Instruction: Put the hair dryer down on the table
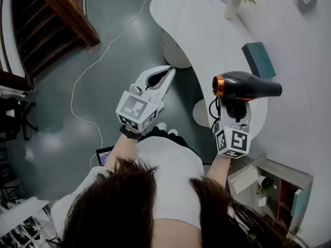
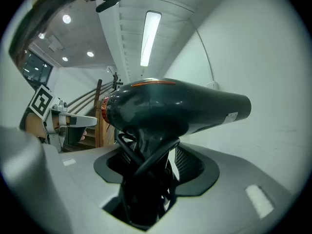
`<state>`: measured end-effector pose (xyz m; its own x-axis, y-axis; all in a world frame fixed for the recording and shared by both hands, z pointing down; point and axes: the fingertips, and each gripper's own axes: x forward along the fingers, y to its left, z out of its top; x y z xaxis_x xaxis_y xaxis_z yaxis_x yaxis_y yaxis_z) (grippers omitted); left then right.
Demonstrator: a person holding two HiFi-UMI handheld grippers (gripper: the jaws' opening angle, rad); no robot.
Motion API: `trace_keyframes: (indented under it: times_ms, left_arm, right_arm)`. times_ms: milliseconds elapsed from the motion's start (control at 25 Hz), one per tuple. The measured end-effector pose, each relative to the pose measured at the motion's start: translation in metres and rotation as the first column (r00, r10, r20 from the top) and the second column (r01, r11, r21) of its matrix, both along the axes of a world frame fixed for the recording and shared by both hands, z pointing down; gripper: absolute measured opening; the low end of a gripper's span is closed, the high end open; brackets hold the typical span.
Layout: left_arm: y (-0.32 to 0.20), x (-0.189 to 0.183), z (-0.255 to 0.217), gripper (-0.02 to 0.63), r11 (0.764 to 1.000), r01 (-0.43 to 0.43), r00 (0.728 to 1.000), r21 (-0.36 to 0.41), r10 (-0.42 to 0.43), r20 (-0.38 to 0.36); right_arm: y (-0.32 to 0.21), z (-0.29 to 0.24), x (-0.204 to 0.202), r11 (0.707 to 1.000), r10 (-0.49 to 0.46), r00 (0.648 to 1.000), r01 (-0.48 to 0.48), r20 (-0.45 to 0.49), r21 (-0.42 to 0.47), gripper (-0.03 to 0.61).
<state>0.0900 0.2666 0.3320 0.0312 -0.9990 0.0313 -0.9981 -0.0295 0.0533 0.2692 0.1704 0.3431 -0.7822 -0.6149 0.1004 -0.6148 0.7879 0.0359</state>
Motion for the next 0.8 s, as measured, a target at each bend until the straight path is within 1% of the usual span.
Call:
trace_keyframes:
  times_ms: [240, 400, 600, 800]
  left_arm:
    - [0.012, 0.013, 0.006, 0.060, 1.000, 0.024, 1.000, -0.004, -0.024, 0.010]
    - [0.014, 0.011, 0.017, 0.060, 0.998, 0.041, 0.999, -0.042, -0.040, 0.010]
    - [0.001, -0.007, 0.032, 0.059, 0.996, 0.043, 0.999, -0.084, -0.044, -0.009]
    - [-0.026, -0.041, 0.042, 0.058, 0.995, 0.022, 0.999, -0.099, -0.024, -0.025]
  right_arm:
    - [0.009, 0.005, 0.010, 0.999, -0.033, 0.999, 0.033, 0.025, -0.018, 0.255]
    - [0.009, 0.015, 0.009, 0.998, -0.048, 0.999, 0.048, 0.004, -0.041, 0.255]
    - [-0.006, 0.023, -0.002, 0.998, -0.038, 0.999, 0.037, -0.016, -0.054, 0.255]
    - [-0.034, 0.027, -0.031, 0.998, -0.006, 1.000, 0.005, -0.023, -0.065, 0.255]
